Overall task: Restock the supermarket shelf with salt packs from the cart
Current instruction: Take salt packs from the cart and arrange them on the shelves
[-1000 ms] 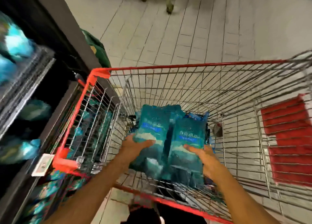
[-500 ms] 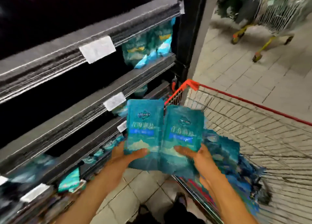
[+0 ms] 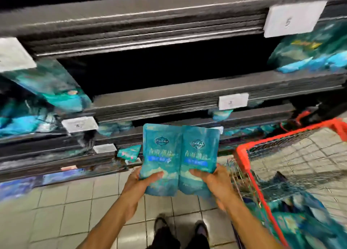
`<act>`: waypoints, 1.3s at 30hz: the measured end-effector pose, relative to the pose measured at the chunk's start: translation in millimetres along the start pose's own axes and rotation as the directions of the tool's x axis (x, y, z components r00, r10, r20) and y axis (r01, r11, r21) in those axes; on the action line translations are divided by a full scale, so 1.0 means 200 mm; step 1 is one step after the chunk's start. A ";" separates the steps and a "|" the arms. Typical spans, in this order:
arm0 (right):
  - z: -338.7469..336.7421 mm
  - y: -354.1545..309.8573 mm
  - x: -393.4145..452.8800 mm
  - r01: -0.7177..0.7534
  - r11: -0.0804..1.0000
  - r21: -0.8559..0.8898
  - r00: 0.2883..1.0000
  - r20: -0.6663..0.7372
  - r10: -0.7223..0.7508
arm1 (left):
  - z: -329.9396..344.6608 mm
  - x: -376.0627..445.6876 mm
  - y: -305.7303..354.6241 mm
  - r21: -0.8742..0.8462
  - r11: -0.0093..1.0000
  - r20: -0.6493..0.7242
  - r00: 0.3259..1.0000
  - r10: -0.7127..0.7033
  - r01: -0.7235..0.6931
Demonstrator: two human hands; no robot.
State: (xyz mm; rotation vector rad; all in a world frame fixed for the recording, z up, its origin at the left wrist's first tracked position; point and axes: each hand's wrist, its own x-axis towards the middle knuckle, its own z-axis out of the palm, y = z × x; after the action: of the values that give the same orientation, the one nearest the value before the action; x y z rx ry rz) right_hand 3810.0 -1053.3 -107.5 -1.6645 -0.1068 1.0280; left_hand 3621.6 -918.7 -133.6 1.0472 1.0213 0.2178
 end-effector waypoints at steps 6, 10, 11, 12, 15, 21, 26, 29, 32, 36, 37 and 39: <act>0.13 0.03 0.43 0.056 0.998 0.000 0.995 0.087 -0.056 | -0.06 0.24 -0.07 -0.090 0.996 -0.083 0.997 0.004 -0.011; 0.27 -0.02 0.65 0.148 0.988 0.038 0.979 0.136 -0.152 | -0.09 0.33 -0.14 -0.155 0.987 -0.109 0.994 0.033 -0.050; 0.32 -0.03 0.70 0.166 0.985 0.043 0.975 0.142 -0.171 | -0.09 0.33 -0.17 -0.162 0.985 -0.114 0.993 0.040 -0.058; 0.37 -0.05 0.75 0.175 0.983 0.053 0.973 0.141 -0.181 | -0.10 0.34 -0.19 -0.171 0.983 -0.124 0.991 0.047 -0.068; 0.53 -0.08 0.87 0.216 0.973 0.075 0.962 0.155 -0.226 | -0.15 0.35 -0.24 -0.180 0.979 -0.161 0.985 0.063 -0.092; 0.87 -0.05 1.06 0.244 0.968 0.063 0.963 0.106 -0.249 | -0.28 0.37 -0.29 -0.211 0.967 -0.211 0.972 0.099 -0.144; 1.02 -0.02 1.10 0.347 0.937 0.035 0.923 0.163 -0.348 | -0.39 0.36 -0.34 -0.210 0.961 -0.226 0.966 0.130 -0.178; 1.07 -0.01 1.11 0.419 0.908 0.012 0.889 0.198 -0.413 | -0.43 0.36 -0.36 -0.213 0.957 -0.242 0.960 0.143 -0.196; 1.08 0.00 1.12 0.437 0.899 0.004 0.880 0.201 -0.429 | -0.45 0.37 -0.39 -0.229 0.954 -0.254 0.958 0.132 -0.192; 1.06 0.01 1.11 0.490 0.872 -0.025 0.851 0.229 -0.472 | -0.45 0.37 -0.41 -0.245 0.954 -0.250 0.962 0.108 -0.171; 1.06 0.01 1.11 0.489 0.872 -0.015 0.849 0.239 -0.472 | -0.44 0.37 -0.41 -0.255 0.952 -0.246 0.963 0.105 -0.169; 1.04 0.01 1.11 0.457 0.890 0.008 0.860 0.251 -0.444 | -0.43 0.38 -0.41 -0.266 0.950 -0.246 0.964 0.099 -0.165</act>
State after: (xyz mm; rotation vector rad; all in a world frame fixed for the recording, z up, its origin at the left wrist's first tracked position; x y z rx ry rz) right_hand 3807.5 -775.7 -234.4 -1.4515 -0.6652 0.8666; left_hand 3571.7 -864.4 -254.6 0.8401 1.0899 0.5918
